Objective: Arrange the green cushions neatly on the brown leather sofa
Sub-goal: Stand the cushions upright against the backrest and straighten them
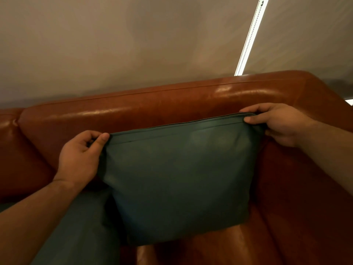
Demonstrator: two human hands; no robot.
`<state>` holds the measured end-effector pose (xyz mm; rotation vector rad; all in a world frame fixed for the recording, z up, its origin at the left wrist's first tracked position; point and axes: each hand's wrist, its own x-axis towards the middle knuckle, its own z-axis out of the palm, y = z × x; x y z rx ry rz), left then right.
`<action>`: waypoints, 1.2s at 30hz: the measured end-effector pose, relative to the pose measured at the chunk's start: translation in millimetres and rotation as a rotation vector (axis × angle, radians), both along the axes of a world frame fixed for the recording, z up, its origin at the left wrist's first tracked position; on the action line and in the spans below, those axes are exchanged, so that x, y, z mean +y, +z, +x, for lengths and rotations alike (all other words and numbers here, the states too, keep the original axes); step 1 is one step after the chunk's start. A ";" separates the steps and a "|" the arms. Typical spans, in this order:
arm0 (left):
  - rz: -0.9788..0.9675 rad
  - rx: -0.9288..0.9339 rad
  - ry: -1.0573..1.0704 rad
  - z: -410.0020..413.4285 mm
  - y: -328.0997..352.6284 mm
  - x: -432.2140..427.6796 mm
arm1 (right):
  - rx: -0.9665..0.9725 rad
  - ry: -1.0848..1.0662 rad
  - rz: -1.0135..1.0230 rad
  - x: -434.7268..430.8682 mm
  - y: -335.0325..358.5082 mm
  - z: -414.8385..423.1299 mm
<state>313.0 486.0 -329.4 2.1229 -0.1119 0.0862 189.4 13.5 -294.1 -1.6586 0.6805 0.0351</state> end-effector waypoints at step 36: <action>0.877 -0.466 -0.330 -79.8 1.8 -75.9 | -0.175 0.701 -1.423 116.2 -19.2 -23.3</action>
